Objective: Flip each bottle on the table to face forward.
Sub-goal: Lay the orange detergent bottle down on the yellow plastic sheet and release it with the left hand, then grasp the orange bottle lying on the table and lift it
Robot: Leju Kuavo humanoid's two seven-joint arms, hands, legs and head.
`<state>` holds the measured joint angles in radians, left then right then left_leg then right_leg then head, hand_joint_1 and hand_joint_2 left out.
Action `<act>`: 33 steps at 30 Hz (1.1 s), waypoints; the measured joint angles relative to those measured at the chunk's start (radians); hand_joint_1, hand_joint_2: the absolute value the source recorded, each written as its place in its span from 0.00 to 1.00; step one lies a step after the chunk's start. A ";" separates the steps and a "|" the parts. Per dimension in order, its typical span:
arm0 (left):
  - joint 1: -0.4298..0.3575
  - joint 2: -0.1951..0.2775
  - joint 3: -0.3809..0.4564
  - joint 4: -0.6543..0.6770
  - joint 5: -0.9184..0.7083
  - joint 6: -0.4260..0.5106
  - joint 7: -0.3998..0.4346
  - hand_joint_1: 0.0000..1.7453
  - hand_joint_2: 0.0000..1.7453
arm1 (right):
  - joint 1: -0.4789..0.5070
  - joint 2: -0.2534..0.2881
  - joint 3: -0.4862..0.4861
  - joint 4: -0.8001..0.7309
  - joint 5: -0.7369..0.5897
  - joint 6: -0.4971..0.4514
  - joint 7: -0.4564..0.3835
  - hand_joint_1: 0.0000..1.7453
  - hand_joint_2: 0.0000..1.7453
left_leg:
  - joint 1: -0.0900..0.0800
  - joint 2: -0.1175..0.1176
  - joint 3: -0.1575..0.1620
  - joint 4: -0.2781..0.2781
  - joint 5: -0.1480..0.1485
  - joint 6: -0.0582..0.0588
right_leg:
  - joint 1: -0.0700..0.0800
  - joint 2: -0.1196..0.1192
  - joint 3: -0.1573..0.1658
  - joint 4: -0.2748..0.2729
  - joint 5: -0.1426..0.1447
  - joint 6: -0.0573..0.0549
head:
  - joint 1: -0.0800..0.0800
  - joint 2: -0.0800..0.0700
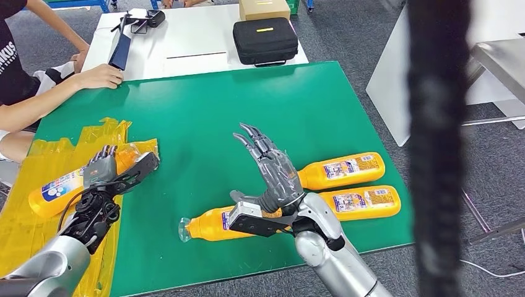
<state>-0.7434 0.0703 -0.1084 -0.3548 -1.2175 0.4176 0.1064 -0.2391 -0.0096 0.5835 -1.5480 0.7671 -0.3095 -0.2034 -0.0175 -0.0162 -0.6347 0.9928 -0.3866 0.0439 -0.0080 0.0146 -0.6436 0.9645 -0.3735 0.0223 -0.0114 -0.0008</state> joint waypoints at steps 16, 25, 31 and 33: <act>0.078 -0.142 0.248 -0.246 0.772 -0.337 -0.558 0.00 1.00 | -0.001 -0.032 -0.006 -0.017 0.202 0.208 0.011 0.00 1.00 | -0.001 0.000 0.000 0.000 0.000 0.001 | -0.001 -0.001 0.000 0.000 0.000 0.000 | 0.000 0.000; 0.201 -0.186 0.189 -0.503 0.868 -0.362 -0.508 0.00 1.00 | 0.030 -0.093 0.027 -0.006 0.261 0.308 0.090 0.00 1.00 | 0.000 0.000 0.000 0.000 -0.001 0.000 | 0.000 -0.001 0.000 -0.001 0.000 0.000 | 0.000 0.000; 0.239 -0.191 0.163 -0.563 0.885 -0.352 -0.506 0.00 1.00 | 0.055 -0.127 0.053 0.013 0.284 0.324 0.110 0.00 1.00 | 0.000 0.000 0.000 0.000 0.000 0.000 | 0.000 -0.001 0.000 -0.001 0.000 0.000 | 0.000 0.000; 0.244 -0.192 0.156 -0.573 0.890 -0.348 -0.505 0.00 1.00 | 0.062 -0.134 0.059 0.018 0.288 0.329 0.114 0.00 1.00 | 0.000 0.000 0.000 0.000 0.000 0.000 | 0.000 -0.001 0.000 -0.001 0.000 0.000 | 0.000 0.000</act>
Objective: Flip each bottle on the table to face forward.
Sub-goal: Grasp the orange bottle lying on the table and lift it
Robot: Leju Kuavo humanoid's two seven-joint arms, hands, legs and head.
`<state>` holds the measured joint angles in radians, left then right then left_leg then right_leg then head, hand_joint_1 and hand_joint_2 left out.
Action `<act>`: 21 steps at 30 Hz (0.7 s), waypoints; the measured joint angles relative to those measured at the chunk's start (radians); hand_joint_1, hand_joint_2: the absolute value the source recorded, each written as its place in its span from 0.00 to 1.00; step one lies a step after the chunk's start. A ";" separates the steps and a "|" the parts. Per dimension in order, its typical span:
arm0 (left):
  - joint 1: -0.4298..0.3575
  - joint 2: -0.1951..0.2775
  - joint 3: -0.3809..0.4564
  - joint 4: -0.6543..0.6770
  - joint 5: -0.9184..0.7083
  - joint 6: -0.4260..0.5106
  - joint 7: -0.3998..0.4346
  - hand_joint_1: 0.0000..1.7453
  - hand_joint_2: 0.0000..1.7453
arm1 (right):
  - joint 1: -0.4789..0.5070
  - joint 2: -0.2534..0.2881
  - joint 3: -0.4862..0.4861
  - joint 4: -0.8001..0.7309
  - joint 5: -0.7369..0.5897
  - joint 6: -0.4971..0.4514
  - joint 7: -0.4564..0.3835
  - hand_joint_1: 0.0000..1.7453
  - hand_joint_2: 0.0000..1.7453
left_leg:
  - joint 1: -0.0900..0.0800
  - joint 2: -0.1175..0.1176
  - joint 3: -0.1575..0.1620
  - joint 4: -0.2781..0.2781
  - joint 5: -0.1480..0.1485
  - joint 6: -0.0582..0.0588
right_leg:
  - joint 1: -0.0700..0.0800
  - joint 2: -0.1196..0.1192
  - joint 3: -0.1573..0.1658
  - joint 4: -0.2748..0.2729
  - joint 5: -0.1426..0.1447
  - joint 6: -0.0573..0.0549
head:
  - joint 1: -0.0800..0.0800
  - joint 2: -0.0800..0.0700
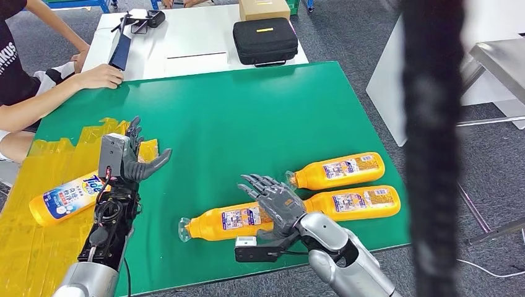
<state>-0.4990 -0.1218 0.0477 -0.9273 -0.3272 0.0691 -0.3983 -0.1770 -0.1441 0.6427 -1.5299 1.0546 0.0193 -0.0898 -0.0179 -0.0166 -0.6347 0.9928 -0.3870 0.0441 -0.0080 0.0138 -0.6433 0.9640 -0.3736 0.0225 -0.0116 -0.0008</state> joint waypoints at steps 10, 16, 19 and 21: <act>0.004 -0.001 -0.022 -0.006 0.041 0.004 0.003 0.00 1.00 | 0.007 -0.025 0.048 0.056 0.015 0.049 0.012 0.00 1.00 | 0.000 0.000 0.000 0.000 0.000 0.000 | 0.000 0.000 0.000 0.000 0.000 0.000 | 0.000 0.000; 0.004 -0.006 -0.043 -0.006 0.056 0.003 0.002 0.00 1.00 | -0.004 -0.025 0.062 0.127 -0.008 0.071 0.031 0.00 1.00 | 0.000 0.000 0.000 0.000 0.000 0.000 | 0.000 0.000 0.000 0.000 0.000 0.000 | 0.000 0.000; 0.004 -0.008 -0.056 -0.006 0.064 0.003 0.002 0.00 1.00 | -0.016 -0.020 0.067 0.166 -0.002 0.069 0.052 0.04 1.00 | 0.000 0.000 0.000 0.000 0.000 0.000 | 0.000 0.000 0.001 0.000 0.000 0.000 | 0.000 0.000; 0.006 -0.009 -0.064 -0.006 0.072 0.004 0.002 0.00 1.00 | -0.023 -0.014 0.069 0.190 0.015 0.061 0.079 0.08 1.00 | 0.000 0.000 0.001 0.000 0.000 0.000 | 0.000 0.000 0.001 0.000 0.000 0.000 | 0.000 0.000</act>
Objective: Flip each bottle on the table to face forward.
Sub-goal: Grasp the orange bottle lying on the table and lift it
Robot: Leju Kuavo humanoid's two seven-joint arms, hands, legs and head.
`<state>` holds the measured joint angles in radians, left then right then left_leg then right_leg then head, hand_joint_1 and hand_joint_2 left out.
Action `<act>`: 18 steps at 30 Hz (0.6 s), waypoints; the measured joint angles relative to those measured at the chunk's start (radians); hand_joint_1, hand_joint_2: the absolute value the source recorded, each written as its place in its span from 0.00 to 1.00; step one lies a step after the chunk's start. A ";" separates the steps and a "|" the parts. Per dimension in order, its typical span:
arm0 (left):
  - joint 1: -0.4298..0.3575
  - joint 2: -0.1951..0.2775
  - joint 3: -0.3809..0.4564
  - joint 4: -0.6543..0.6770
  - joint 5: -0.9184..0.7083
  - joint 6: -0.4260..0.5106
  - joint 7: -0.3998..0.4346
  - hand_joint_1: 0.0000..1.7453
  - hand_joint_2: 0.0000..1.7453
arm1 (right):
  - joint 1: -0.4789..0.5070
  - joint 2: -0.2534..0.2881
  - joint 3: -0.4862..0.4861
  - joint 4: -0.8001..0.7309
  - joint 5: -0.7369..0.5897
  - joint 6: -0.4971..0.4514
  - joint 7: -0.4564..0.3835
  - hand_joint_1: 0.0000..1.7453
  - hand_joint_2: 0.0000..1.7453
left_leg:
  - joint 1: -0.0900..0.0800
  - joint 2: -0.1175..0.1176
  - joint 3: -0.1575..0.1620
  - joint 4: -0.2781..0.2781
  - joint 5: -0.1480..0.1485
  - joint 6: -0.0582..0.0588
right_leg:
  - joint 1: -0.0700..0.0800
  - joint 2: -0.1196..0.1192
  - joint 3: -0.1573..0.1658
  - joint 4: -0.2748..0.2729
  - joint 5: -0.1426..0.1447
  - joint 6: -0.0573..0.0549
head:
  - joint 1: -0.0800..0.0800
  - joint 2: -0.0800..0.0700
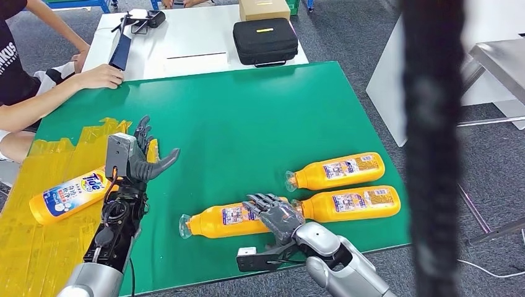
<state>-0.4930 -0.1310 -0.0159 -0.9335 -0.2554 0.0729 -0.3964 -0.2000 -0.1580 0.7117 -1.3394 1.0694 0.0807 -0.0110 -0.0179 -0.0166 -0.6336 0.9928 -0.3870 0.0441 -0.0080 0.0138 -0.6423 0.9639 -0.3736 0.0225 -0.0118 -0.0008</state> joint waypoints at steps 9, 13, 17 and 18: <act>0.005 0.000 -0.022 0.000 0.014 0.000 0.000 0.00 1.00 | -0.027 0.019 0.001 0.067 0.036 -0.015 0.051 0.08 1.00 | 0.000 0.001 0.008 0.000 -0.001 0.000 | 0.000 0.000 0.007 -0.001 0.000 0.000 | 0.000 0.000; 0.006 0.000 -0.024 0.000 0.014 0.000 0.000 0.00 1.00 | -0.030 0.023 0.001 0.077 0.037 -0.016 0.052 0.32 1.00 | 0.000 0.000 0.011 0.000 -0.001 0.000 | 0.000 0.000 0.011 -0.001 0.000 0.000 | 0.000 0.000; 0.007 0.000 -0.024 0.000 0.015 0.000 0.001 0.00 1.00 | -0.033 0.026 0.001 0.086 0.052 -0.020 0.067 0.96 1.00 | 0.000 0.001 0.012 0.000 -0.001 0.000 | 0.000 0.000 0.012 -0.001 0.000 0.000 | 0.000 0.000; 0.007 0.000 -0.025 0.000 0.017 0.000 0.001 0.00 1.00 | -0.034 0.029 0.001 0.091 0.059 -0.026 0.075 0.97 1.00 | 0.000 0.000 0.013 0.000 -0.001 0.000 | 0.000 0.000 0.012 -0.001 0.000 0.000 | 0.000 0.000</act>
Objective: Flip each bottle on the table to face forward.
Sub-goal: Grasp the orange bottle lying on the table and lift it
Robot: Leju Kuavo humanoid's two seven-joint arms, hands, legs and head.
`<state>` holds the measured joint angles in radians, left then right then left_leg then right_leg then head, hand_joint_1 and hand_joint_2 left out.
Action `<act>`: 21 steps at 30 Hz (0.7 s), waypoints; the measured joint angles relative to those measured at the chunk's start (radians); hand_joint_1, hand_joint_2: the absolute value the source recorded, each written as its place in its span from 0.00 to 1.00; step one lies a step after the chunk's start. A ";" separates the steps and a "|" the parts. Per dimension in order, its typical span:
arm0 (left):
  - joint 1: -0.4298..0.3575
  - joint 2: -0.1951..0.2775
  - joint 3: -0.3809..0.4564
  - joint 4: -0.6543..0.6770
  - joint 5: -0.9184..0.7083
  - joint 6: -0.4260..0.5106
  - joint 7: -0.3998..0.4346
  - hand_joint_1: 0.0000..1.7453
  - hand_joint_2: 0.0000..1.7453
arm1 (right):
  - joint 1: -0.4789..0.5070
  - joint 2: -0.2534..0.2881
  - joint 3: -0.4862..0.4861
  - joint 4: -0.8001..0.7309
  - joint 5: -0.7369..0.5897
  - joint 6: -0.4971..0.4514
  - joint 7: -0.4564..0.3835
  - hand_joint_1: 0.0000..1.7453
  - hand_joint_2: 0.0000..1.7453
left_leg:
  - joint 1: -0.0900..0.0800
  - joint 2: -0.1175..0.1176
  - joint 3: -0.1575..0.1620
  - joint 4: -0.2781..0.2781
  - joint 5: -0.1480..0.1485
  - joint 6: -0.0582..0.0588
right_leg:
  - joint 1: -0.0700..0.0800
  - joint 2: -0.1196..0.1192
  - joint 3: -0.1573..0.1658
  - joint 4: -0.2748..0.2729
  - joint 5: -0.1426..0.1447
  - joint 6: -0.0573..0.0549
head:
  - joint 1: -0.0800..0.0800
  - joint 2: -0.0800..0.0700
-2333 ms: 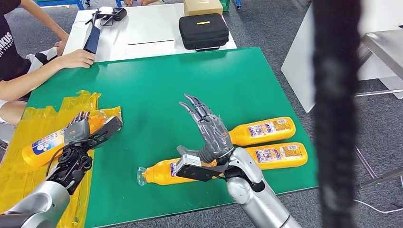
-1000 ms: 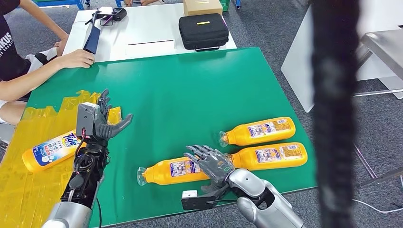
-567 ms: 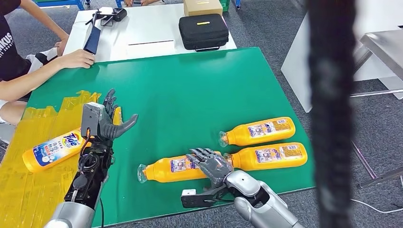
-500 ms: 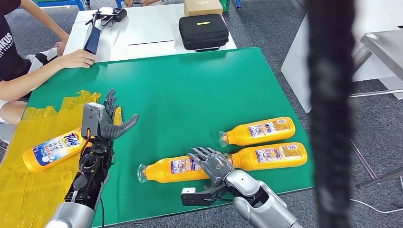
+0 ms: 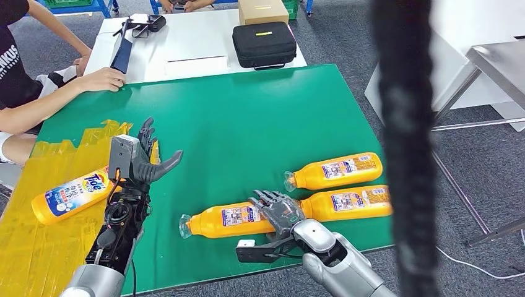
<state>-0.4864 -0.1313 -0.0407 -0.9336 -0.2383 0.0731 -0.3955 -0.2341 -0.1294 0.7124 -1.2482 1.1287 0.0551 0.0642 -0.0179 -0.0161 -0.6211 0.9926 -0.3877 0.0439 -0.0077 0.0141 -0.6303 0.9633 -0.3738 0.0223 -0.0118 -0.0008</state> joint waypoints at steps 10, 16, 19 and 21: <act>0.029 0.000 -0.003 -0.018 0.025 0.017 0.000 0.00 1.00 | 0.026 0.064 -0.086 0.034 -0.058 -0.207 0.000 1.00 1.00 | 0.000 -0.001 -0.002 0.000 0.001 0.001 | 0.000 0.000 -0.001 0.000 0.000 0.000 | 0.000 0.000; 0.093 0.000 -0.023 -0.151 0.080 -0.001 0.014 0.00 1.00 | 0.050 0.103 -0.202 -0.015 -0.252 -0.433 -0.116 1.00 1.00 | 0.000 -0.001 -0.005 0.000 0.001 0.001 | 0.000 0.000 -0.004 0.000 0.000 0.000 | 0.000 0.000; 0.125 0.000 -0.048 -0.242 0.115 -0.017 0.026 0.00 1.00 | 0.062 0.115 -0.251 -0.039 -0.375 -0.505 -0.206 1.00 1.00 | 0.000 -0.002 -0.006 0.000 0.000 0.001 | 0.000 -0.001 -0.005 0.000 0.000 0.000 | 0.000 0.000; 0.142 0.001 -0.067 -0.296 0.136 -0.029 0.032 0.00 1.00 | 0.073 0.123 -0.277 -0.053 -0.469 -0.538 -0.276 1.00 1.00 | 0.000 -0.002 -0.007 0.000 0.000 0.001 | 0.000 -0.001 -0.005 0.000 0.000 0.000 | 0.000 0.000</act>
<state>-0.3442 -0.1307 -0.1081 -1.2291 -0.1025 0.0442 -0.3635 -0.1613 -0.0062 0.4358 -1.3011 0.6601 -0.4833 -0.2121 -0.0180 -0.0179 -0.6278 0.9926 -0.3876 0.0446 -0.0079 0.0133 -0.6356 0.9637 -0.3743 0.0228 -0.0117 -0.0008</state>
